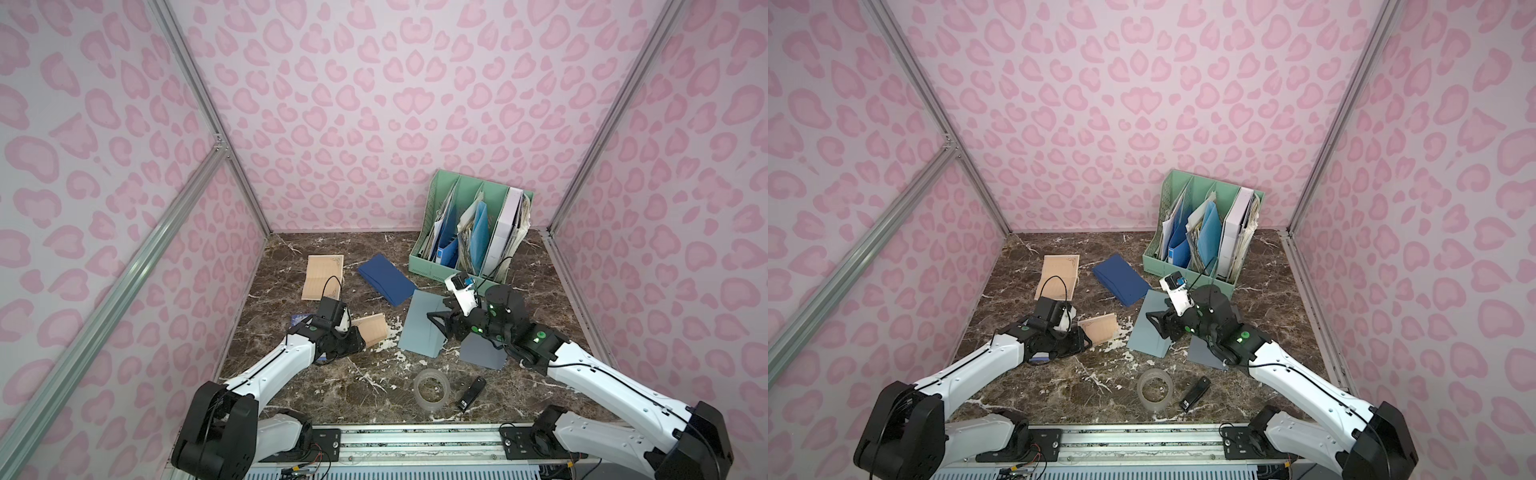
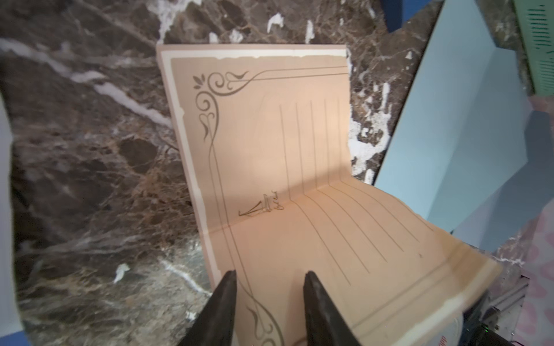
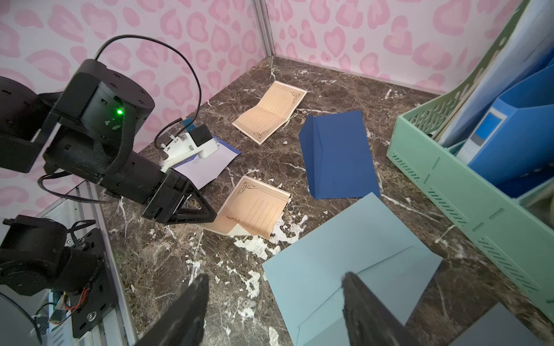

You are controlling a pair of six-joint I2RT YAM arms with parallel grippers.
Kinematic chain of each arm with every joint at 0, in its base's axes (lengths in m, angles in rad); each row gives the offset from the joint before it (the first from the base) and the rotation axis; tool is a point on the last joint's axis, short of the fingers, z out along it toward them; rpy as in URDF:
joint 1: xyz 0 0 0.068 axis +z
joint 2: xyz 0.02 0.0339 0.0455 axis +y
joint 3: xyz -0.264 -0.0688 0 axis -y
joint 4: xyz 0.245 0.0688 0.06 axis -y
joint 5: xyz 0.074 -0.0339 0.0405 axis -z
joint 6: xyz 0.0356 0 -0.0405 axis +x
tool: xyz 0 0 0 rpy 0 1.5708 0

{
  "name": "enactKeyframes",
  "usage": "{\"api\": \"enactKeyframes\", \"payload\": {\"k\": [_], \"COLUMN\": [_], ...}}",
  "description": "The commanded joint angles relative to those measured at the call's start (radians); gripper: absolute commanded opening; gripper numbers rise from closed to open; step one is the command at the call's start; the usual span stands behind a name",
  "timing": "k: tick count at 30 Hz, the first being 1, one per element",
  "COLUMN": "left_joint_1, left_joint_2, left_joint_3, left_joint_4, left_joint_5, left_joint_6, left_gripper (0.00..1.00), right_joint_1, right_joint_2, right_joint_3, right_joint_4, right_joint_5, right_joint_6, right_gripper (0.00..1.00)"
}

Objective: Take the letter paper out of the envelope
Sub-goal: Place the letter paper at the center of the board.

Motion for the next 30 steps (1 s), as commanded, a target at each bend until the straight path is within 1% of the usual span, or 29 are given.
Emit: {"api": "enactKeyframes", "payload": {"k": [1, 2, 3, 7, 9, 11, 13, 15, 19, 26, 30], "left_joint_1": [-0.032, -0.043, -0.053, -0.076, -0.078, -0.078, -0.078, -0.078, -0.078, -0.078, -0.077], "left_joint_2": [0.026, 0.029, 0.029, 0.009, 0.013, 0.028, 0.042, 0.051, 0.082, 0.148, 0.189], "left_joint_3": [0.008, 0.008, 0.005, -0.008, -0.009, -0.004, 0.002, 0.007, 0.005, 0.073, 0.11], "left_joint_4": [-0.053, -0.053, -0.051, -0.049, -0.05, -0.058, -0.063, -0.063, -0.036, -0.004, -0.01], "left_joint_5": [-0.036, -0.036, -0.035, -0.057, -0.062, -0.068, -0.077, -0.094, -0.118, -0.093, -0.081], "left_joint_6": [0.017, 0.013, 0.008, -0.012, -0.011, -0.002, 0.006, 0.006, -0.012, -0.025, -0.014], "left_gripper": [0.38, 0.38, 0.38, 0.38, 0.39, 0.39, 0.38, 0.38, 0.38, 0.38, 0.38], "right_joint_1": [0.003, 0.004, 0.004, 0.017, 0.049, 0.098, 0.126, 0.124, 0.114, 0.125, 0.12], "right_joint_2": [0.063, 0.104, 0.152, 0.364, 0.498, 0.606, 0.687, 0.725, 0.753, 0.868, 0.877], "right_joint_3": [0.019, 0.035, 0.06, 0.202, 0.303, 0.385, 0.421, 0.406, 0.37, 0.404, 0.384], "right_joint_4": [0.036, 0.031, 0.021, -0.029, -0.075, -0.104, -0.083, -0.034, -0.008, -0.085, -0.082], "right_joint_5": [-0.049, -0.059, -0.073, -0.166, -0.206, -0.226, -0.257, -0.286, -0.327, -0.333, -0.313], "right_joint_6": [0.027, 0.035, 0.04, 0.022, 0.011, 0.004, 0.048, 0.115, 0.162, 0.164, 0.179], "right_gripper": [0.62, 0.56, 0.52, 0.43, 0.35, 0.33, 0.3, 0.28, 0.28, 0.25, 0.24]}}
